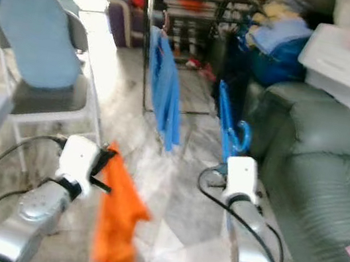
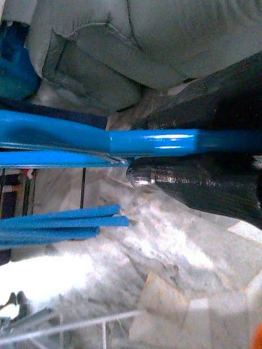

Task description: Hang hanger

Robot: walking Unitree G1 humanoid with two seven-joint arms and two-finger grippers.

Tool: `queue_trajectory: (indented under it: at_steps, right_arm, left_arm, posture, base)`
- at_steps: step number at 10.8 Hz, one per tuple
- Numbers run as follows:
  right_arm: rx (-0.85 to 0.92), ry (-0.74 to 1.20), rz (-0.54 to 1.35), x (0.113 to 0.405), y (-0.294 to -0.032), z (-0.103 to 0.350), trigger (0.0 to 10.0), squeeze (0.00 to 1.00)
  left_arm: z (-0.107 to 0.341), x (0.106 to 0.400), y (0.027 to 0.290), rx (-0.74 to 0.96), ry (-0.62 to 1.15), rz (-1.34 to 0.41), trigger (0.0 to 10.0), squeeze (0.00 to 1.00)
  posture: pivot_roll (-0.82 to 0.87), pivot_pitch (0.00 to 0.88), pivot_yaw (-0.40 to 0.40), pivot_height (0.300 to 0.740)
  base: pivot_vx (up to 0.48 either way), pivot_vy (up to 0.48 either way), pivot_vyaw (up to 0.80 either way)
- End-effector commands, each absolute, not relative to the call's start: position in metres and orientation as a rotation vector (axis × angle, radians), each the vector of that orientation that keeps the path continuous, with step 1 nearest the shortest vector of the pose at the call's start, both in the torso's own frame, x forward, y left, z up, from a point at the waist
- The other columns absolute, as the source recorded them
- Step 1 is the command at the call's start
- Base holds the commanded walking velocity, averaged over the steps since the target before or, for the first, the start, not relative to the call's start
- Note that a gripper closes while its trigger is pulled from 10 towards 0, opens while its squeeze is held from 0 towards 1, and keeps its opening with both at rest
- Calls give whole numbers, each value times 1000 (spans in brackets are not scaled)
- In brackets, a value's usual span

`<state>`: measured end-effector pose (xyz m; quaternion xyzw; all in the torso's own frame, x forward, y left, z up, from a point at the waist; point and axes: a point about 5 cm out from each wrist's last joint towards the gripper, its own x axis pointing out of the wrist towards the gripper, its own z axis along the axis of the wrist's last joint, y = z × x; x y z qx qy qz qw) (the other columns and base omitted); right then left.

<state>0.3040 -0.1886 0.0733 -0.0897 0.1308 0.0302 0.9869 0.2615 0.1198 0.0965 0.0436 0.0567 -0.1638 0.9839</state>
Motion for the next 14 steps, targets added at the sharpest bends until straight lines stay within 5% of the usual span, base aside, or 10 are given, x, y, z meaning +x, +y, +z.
queue_trajectory:
  at_steps: [1,9,10,13,14]
  right_arm:
    - [-187,246,53,307,-189,78,10000,0]
    - [-223,267,90,309,-194,78,10000,0]
    - [-270,319,171,316,-202,78,10000,0]
    - [-421,327,427,329,-226,116,10000,0]
    - [-430,327,444,329,-227,118,10000,0]
  left_arm:
    - [103,263,117,92,87,-343,10000,0]
    - [123,268,111,74,-26,-476,10000,0]
    - [138,286,106,326,-121,-670,10000,0]
    - [158,341,140,896,-179,-731,10000,0]
    - [158,344,142,918,-174,-720,10000,0]
  posture:
    - [-39,0,44,740]
    - [-37,0,49,740]
    - [-41,0,60,740]
    - [-71,0,101,740]
    - [-74,0,105,740]
  base:
    - [-274,0,0]
    - [0,0,0]
    - [0,0,0]
    - [0,0,0]
    - [0,0,0]
